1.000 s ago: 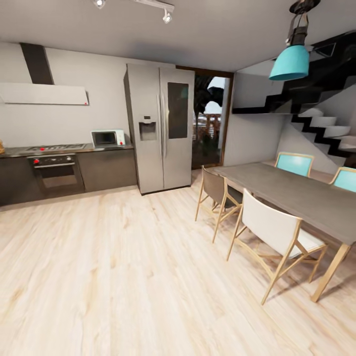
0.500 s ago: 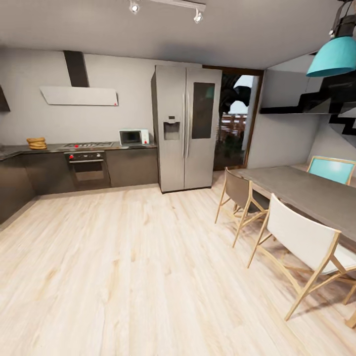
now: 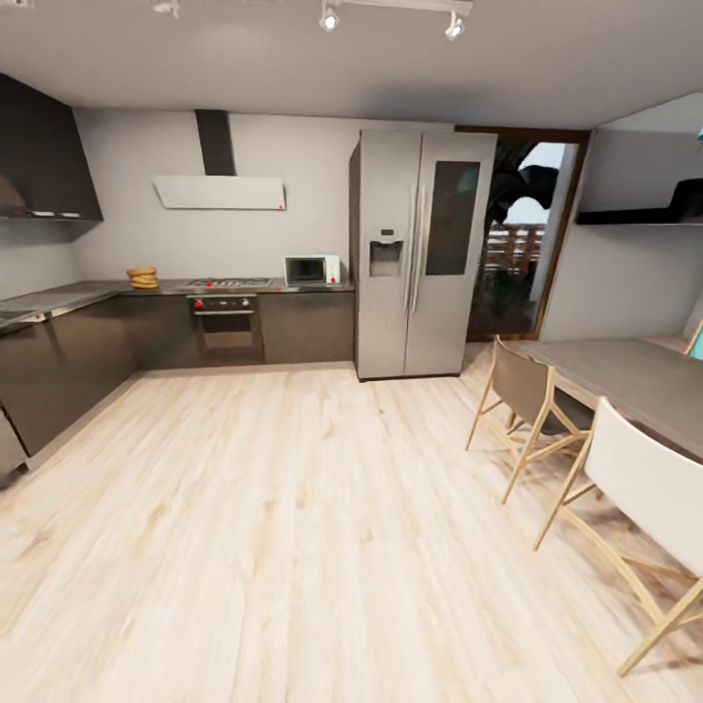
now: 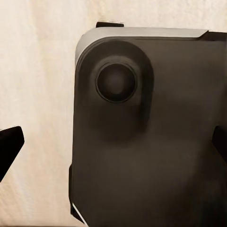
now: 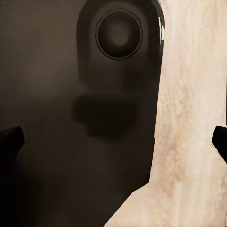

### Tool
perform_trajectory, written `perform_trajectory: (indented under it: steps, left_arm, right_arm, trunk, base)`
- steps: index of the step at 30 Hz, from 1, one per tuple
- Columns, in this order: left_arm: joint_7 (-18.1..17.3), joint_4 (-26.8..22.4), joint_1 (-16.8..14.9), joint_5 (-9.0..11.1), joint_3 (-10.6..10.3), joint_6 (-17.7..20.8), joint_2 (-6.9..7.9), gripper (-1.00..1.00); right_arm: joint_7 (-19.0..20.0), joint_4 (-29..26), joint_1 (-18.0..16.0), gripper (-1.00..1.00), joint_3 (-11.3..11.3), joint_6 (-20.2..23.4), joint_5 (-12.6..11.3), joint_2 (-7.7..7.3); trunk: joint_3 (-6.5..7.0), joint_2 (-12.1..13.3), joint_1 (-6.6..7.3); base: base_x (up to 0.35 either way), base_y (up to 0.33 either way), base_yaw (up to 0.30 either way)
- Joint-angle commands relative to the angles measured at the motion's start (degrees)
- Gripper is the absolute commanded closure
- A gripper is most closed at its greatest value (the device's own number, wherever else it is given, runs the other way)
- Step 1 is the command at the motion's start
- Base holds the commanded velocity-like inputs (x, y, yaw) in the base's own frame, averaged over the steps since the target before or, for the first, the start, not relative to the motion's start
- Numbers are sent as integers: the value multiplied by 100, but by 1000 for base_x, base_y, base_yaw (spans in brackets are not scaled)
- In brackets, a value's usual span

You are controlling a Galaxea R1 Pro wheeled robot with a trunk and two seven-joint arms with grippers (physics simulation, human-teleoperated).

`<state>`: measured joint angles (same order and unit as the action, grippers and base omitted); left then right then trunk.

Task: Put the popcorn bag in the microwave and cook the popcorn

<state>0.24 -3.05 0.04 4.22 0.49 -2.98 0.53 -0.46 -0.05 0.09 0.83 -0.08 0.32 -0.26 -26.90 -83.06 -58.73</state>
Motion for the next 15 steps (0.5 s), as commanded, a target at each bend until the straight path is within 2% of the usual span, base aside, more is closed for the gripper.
perform_trajectory:
  steps: [1,15]
  left_arm:
    - [3,-3,2,44,2,-10,-1,-100]
    - [4,5,4,76,12,-10,-35,-100]
  right_arm:
    - [-3,1,0,-100,6,-1,-1,0]
    - [-6,-2,0,-100,5,-1,-5,0]
  trunk:
    - [-3,-2,0]
    - [-3,-2,0]
  base:
    - [0,0,300]
    - [0,0,300]
